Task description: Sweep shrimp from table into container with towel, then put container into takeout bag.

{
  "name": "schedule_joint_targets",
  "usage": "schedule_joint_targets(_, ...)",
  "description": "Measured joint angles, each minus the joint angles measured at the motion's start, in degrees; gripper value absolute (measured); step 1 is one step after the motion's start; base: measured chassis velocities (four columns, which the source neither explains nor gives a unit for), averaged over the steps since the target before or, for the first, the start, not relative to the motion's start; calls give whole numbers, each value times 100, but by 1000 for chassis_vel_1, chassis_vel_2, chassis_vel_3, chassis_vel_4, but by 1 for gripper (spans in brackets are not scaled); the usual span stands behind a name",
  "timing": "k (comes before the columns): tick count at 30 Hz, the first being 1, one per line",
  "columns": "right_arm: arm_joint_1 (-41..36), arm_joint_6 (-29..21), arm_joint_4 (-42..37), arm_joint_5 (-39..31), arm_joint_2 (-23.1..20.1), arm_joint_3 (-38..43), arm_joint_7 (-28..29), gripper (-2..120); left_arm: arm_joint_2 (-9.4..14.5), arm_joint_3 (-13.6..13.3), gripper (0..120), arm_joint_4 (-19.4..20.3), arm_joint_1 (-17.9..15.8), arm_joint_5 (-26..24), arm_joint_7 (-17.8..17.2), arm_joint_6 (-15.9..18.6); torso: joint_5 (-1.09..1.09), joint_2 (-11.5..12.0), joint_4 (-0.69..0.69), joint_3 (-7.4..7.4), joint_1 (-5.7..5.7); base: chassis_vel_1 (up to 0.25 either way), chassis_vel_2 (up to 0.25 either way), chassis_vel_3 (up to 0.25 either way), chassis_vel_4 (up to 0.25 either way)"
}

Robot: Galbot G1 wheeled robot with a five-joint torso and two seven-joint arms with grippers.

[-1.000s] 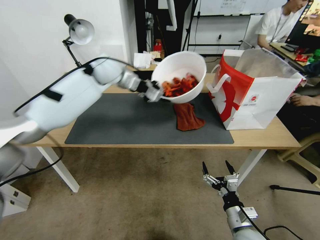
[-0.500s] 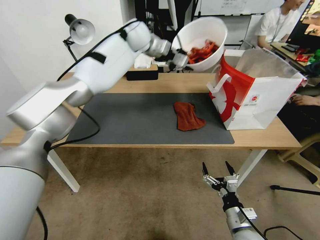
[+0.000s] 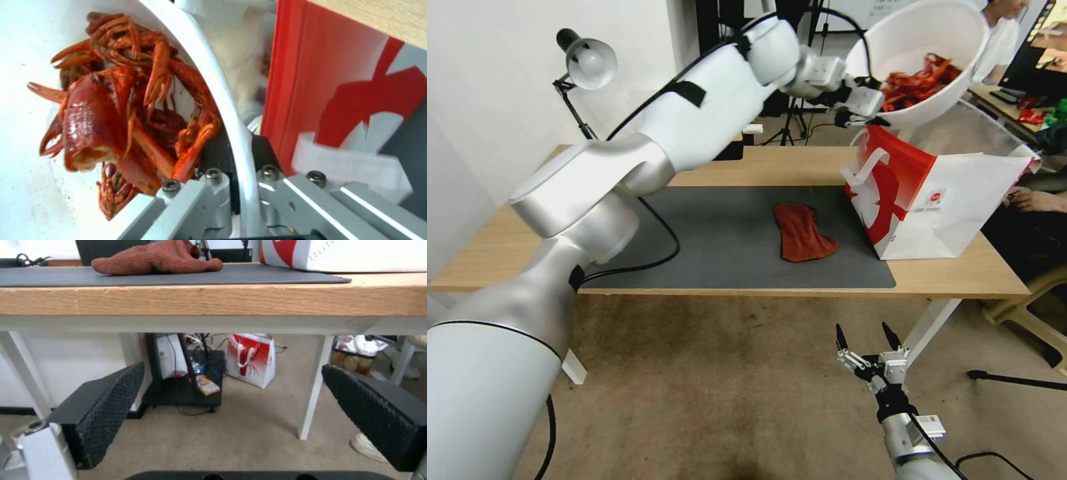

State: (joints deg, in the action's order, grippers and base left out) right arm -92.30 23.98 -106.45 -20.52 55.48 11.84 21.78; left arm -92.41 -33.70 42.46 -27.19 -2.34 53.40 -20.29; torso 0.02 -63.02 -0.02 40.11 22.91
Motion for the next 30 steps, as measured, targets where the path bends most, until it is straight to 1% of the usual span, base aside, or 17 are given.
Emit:
schedule_joint_targets(1,0,0,0,0,0,0,0,100,0,0,0,0,0,0,0,0,0,0,0,0,0,0,0,0,0)
schedule_joint_targets(3,-30,10,0,0,15,13,-16,100,-20,-232,0,71,-6,-115,-76,76,-1,0,1,0,0,0,0,0,0)
schedule_joint_targets(4,-30,10,0,0,15,13,-16,100,-20,-232,0,71,-6,-115,-76,76,-1,0,1,0,0,0,0,0,0)
schedule_joint_targets(6,-55,34,25,0,37,33,-37,100,-11,-411,0,167,35,-133,-76,92,-2,0,3,-1,0,0,0,0,0)
schedule_joint_targets(15,-61,53,49,2,74,32,-58,100,9,-638,0,427,124,-149,-164,210,-2,0,2,0,-1,0,0,0,0)
schedule_joint_targets(16,-59,55,52,2,74,32,-59,100,10,-645,3,439,123,-155,-183,217,-2,0,1,0,0,0,0,0,0)
schedule_joint_targets(17,-55,56,55,2,74,32,-58,100,12,-650,9,445,121,-163,-196,220,-2,0,1,0,0,0,0,0,0)
schedule_joint_targets(18,-55,56,55,2,74,32,-58,100,12,-650,9,445,121,-163,-196,220,-2,0,1,0,0,0,0,0,0)
schedule_joint_targets(20,-46,59,64,2,74,32,-59,100,18,-668,17,454,102,-184,-221,235,-2,0,2,0,0,0,0,0,0)
schedule_joint_targets(21,-46,59,64,2,74,32,-59,100,18,-668,17,454,102,-184,-221,235,-2,0,2,0,0,0,0,0,0)
schedule_joint_targets(22,-41,60,67,2,74,32,-60,100,21,-676,21,460,94,-206,-224,242,-2,0,2,0,0,0,0,0,0)
schedule_joint_targets(23,-38,60,70,2,74,31,-60,100,23,-683,29,465,89,-225,-226,243,-2,0,2,0,0,0,0,0,0)
schedule_joint_targets(24,-38,60,70,2,74,31,-60,100,23,-683,29,465,89,-225,-226,243,-2,0,2,0,0,0,0,0,0)
schedule_joint_targets(26,-31,60,75,2,74,29,-62,100,26,-690,39,481,82,-276,-236,246,-2,0,2,0,0,0,0,0,0)
schedule_joint_targets(27,-31,60,75,2,74,29,-62,100,26,-690,39,481,82,-276,-236,246,-2,0,2,0,0,0,0,0,0)
schedule_joint_targets(28,-12,60,84,2,71,26,-63,100,29,-685,47,505,78,-328,-277,246,-2,0,2,0,0,0,0,0,0)
schedule_joint_targets(30,0,61,97,3,59,24,-65,100,36,-663,57,474,64,-374,-375,245,-2,0,2,0,0,0,0,0,0)
